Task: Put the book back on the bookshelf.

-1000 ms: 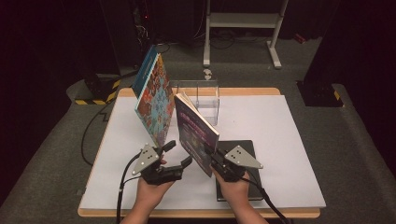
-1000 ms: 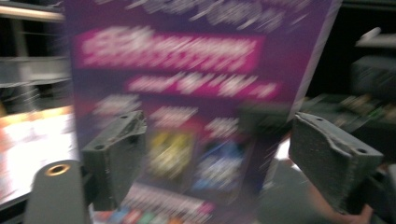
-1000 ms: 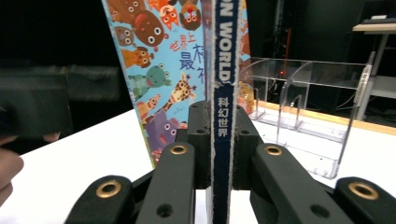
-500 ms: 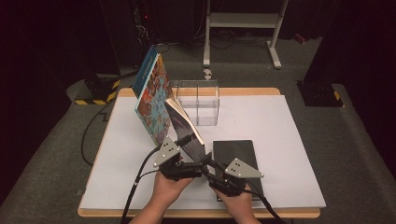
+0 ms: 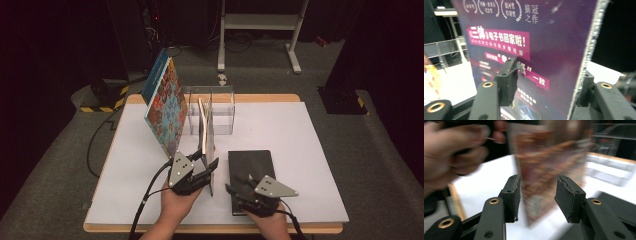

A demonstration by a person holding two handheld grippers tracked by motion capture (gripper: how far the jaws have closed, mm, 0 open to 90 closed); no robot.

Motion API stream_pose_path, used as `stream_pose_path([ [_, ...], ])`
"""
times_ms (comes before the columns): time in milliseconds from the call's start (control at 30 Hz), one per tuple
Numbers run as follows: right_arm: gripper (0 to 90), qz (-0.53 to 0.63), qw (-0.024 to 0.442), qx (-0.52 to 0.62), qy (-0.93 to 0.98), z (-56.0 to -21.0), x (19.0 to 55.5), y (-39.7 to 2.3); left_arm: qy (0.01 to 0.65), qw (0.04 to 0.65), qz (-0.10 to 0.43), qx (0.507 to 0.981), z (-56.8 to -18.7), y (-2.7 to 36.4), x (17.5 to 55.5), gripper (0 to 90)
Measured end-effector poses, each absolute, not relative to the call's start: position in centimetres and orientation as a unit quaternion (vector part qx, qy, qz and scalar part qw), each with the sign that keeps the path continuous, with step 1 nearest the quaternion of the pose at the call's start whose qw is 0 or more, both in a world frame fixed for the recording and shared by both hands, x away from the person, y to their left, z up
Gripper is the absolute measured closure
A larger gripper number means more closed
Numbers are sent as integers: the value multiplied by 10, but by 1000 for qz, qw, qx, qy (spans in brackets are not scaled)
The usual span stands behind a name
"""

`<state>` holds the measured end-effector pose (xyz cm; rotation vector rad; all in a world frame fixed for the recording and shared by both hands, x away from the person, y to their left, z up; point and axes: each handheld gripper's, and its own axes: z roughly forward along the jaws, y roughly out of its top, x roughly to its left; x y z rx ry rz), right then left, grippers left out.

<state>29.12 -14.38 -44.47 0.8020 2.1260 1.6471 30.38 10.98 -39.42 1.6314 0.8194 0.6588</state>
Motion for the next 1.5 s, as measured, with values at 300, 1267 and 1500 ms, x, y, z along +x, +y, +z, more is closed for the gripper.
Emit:
stream_pose_path([
  [300,541,555,226,364,713,-457,306,-214,361,540,304,697,-391,122,299,626],
  [1267,538,566,211,376,703,-460,311,-223,434,507,404,625,-360,167,338,838],
  [1500,540,569,207,374,703,-459,310,-222,448,509,405,613,-355,149,375,838],
])
